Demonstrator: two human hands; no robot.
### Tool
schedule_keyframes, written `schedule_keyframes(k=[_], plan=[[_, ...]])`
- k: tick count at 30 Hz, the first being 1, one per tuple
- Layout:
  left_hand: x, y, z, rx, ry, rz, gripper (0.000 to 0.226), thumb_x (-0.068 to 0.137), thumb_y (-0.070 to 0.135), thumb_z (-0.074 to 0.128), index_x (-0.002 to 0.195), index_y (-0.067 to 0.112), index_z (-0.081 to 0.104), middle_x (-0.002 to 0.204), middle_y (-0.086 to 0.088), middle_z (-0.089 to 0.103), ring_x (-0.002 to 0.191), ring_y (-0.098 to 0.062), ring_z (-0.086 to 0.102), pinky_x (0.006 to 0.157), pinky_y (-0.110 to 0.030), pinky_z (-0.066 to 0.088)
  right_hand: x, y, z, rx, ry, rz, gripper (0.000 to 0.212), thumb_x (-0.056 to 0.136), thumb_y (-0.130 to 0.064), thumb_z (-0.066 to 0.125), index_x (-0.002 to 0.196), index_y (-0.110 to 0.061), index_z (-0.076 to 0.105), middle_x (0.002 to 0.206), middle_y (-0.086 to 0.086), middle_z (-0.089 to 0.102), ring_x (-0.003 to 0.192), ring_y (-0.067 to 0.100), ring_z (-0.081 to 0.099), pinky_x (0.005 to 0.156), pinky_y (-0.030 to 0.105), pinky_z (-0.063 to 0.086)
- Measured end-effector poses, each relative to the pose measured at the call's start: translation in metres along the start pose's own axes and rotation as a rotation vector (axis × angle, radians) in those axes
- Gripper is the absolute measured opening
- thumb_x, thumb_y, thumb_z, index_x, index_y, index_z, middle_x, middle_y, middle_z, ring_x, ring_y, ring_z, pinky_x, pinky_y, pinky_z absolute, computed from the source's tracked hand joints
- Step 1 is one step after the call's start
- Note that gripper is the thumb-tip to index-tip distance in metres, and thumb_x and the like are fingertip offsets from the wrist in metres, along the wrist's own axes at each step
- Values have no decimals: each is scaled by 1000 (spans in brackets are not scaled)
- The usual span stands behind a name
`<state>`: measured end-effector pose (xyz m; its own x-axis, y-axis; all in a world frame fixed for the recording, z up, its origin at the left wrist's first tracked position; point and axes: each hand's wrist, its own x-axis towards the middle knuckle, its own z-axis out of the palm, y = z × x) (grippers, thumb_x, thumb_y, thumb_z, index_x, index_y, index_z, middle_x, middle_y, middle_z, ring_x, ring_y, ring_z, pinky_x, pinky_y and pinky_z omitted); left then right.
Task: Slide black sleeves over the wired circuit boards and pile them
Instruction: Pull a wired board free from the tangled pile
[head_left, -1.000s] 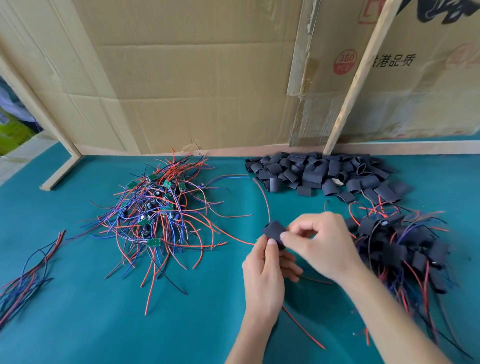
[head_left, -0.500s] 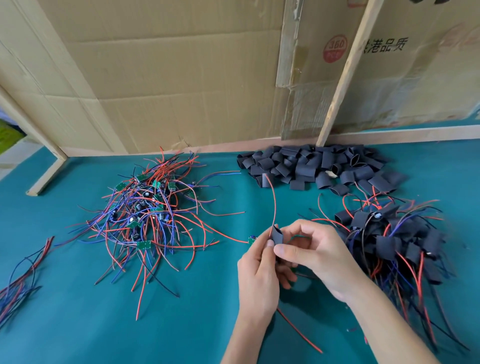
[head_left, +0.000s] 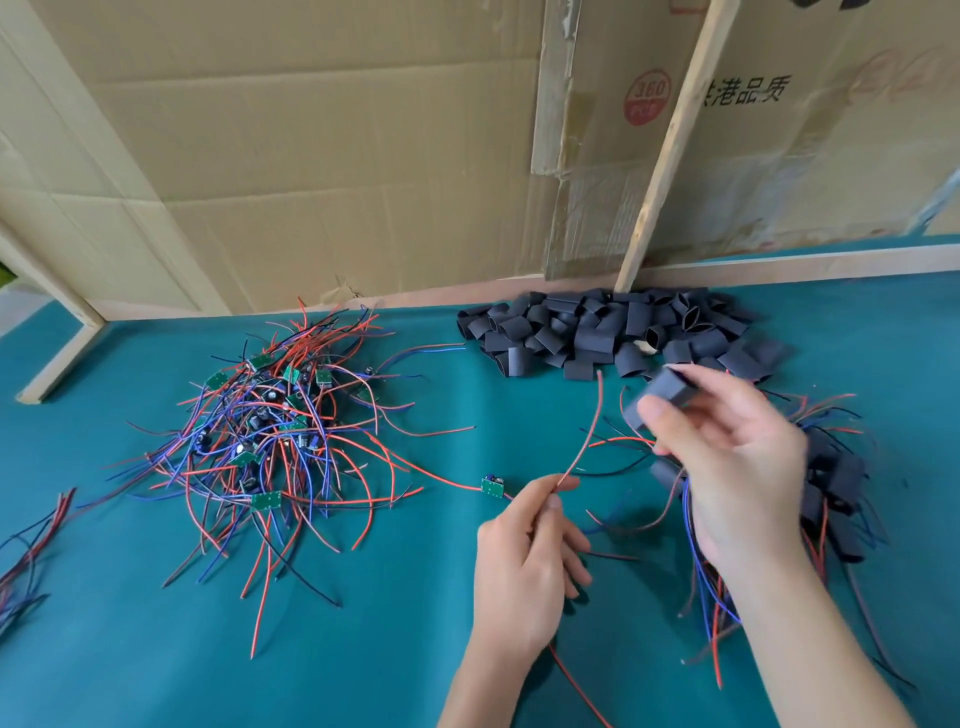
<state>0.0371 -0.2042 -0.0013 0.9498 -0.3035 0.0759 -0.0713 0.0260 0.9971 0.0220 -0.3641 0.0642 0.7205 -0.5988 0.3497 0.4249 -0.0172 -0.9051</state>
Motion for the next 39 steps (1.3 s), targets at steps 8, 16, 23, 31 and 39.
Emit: schedule_keyframes(k=[8, 16, 23, 31, 39], plan=[[1, -1, 3, 133, -38, 33, 27, 98, 31, 41, 101, 36, 67, 64, 0, 66, 45, -16, 58, 49, -24, 47, 11, -23, 1, -30, -2, -168, 26, 75, -30, 87, 99, -37, 77, 84, -7, 79, 66, 9, 66, 64, 20, 54], [1, 1, 2, 123, -16, 51, 29, 104, 18, 43, 100, 33, 68, 69, -6, 67, 48, -18, 61, 50, -25, 49, -4, 6, 8, -204, -200, 47, 31, 73, -4, 91, 89, -27, 76, 82, 7, 77, 70, 23, 70, 70, 28, 58], [1, 6, 1, -31, 17, 18, 21, 97, 32, 51, 95, 19, 68, 80, -7, 72, 60, -23, 67, 57, -34, 54, -14, 25, 12, -125, -256, 257, 18, 75, -2, 88, 83, -14, 77, 69, 7, 71, 60, 14, 61, 60, 22, 50], [3, 3, 1, -93, 73, -2, 9, 95, 7, 63, 99, 13, 68, 89, -7, 76, 73, -24, 75, 63, -26, 58, -3, 28, 5, 132, -4, 388, 33, 63, -16, 82, 94, -8, 72, 78, 1, 72, 72, 13, 65, 59, 18, 49], [3, 3, -3, -96, 130, 1, 12, 94, -1, 69, 89, 10, 71, 82, -7, 76, 77, -21, 76, 65, -23, 58, -15, 33, 15, -90, -120, 348, 26, 72, -7, 90, 92, -10, 74, 78, 4, 76, 67, 12, 68, 57, 20, 51]])
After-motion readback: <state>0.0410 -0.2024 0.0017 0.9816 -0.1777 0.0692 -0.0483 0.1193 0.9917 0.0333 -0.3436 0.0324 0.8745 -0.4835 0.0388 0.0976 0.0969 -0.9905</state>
